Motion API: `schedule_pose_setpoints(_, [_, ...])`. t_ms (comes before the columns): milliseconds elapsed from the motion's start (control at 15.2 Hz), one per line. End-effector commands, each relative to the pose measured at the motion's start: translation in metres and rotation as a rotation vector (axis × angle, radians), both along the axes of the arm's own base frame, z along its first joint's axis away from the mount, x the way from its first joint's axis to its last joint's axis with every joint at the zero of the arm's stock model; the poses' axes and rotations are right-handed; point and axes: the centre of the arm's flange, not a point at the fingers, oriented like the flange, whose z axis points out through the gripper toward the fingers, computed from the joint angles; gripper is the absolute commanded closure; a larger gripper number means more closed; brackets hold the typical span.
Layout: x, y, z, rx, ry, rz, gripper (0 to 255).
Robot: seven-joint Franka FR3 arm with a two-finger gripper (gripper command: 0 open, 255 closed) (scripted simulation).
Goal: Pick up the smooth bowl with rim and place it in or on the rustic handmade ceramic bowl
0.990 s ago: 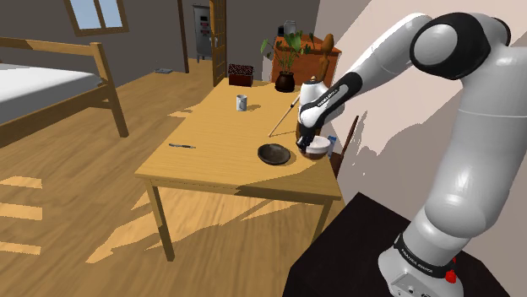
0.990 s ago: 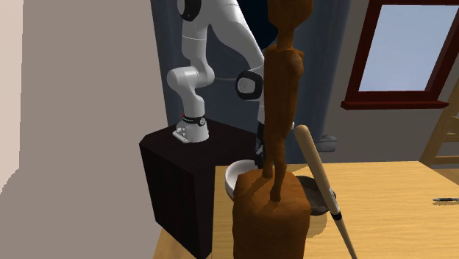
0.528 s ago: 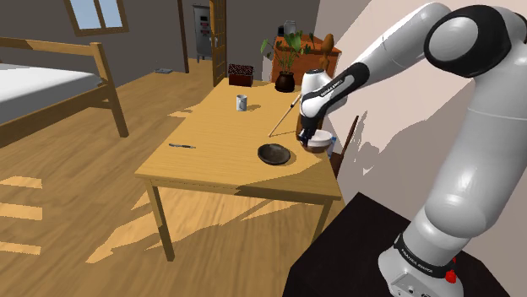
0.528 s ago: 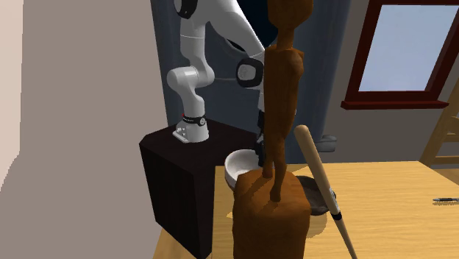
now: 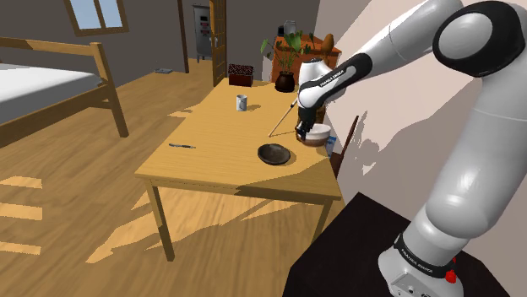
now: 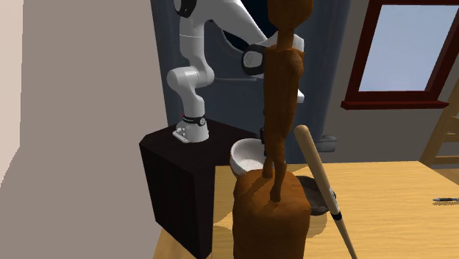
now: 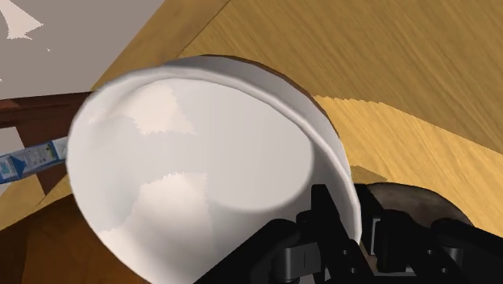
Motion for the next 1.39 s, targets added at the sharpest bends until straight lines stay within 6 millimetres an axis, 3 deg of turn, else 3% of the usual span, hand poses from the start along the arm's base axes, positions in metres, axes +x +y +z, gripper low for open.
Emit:
schedule_pose_setpoints(0, [0.016,0.016,0.004,0.0,0.0,0.0,255])
schedule_pose_setpoints(792, [0.12,0.127,0.02,0.0,0.0,0.0,255])
schedule_pose_setpoints(1320, [0.12,0.127,-0.023,0.0,0.0,0.0,255])
